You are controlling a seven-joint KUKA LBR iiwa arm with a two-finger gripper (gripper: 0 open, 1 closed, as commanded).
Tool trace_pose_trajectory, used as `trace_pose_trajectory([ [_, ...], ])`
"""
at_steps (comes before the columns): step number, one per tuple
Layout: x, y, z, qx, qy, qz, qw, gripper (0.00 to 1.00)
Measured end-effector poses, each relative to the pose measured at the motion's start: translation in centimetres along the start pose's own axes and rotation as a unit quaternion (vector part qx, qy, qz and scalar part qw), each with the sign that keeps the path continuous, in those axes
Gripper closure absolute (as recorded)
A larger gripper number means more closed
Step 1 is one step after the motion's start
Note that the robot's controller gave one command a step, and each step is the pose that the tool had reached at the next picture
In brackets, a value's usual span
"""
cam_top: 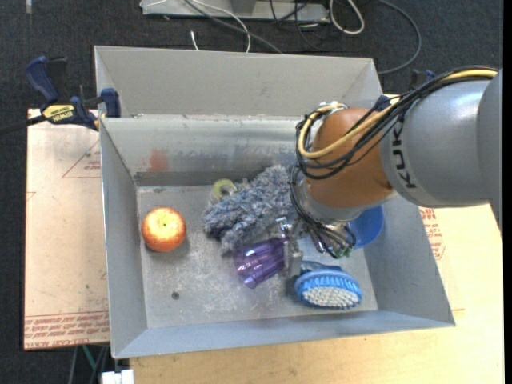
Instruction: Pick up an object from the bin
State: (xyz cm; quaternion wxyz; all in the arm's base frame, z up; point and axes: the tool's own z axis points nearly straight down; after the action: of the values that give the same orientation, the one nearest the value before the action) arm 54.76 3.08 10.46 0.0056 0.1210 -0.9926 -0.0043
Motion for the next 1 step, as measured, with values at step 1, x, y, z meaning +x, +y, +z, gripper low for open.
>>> trace_pose_trajectory([
  [1, -2.17, -0.13, -3.31, 0.001, -0.0035, -0.108, 0.9941, 1.00],
])
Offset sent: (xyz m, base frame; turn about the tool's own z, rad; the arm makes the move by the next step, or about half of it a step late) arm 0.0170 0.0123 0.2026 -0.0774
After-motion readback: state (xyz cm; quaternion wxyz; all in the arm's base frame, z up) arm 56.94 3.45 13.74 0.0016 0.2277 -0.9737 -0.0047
